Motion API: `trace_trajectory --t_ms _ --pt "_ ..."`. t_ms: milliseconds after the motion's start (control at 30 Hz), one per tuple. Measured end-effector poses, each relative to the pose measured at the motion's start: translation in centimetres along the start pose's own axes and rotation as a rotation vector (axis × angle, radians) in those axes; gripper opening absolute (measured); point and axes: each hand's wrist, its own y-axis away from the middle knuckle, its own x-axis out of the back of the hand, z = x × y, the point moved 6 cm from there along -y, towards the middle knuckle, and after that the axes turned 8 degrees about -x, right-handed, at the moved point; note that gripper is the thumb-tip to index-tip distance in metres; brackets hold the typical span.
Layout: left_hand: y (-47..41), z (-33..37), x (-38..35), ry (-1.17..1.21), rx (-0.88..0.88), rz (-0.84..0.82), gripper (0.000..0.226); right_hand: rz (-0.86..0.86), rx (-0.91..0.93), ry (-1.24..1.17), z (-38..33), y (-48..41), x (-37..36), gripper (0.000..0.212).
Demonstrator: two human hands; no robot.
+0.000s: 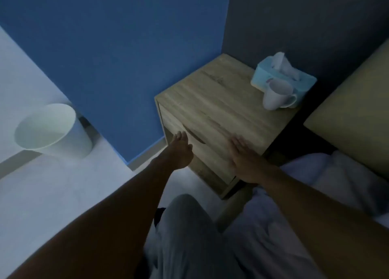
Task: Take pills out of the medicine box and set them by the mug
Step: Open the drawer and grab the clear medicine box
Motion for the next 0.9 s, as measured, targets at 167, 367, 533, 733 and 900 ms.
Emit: trace_trajectory --t_ms 167,367,533,733,900 --pt "-4.2 -2.3 -2.6 0.214 0.072 0.022 0.067 0.271 -0.031 0.015 -0.3 -1.8 -2.7 0.065" --pt "-8.4 -4.1 -4.8 0.375 0.060 0.204 0.074 0.460 -0.057 0.006 0.1 -2.7 -4.2 0.063" --pt "-10.3 -3.8 -5.6 0.610 -0.017 0.335 0.090 0.522 -0.047 0.008 0.2 -2.8 -4.3 0.061" --pt "-10.5 -2.8 -5.8 0.711 -0.020 0.393 0.105 0.556 -0.046 0.014 0.1 -2.7 -4.2 0.060" --pt "-9.8 -2.8 -6.1 0.758 0.010 0.395 0.104 0.532 -0.046 0.012 -0.1 -2.8 -4.1 0.061"
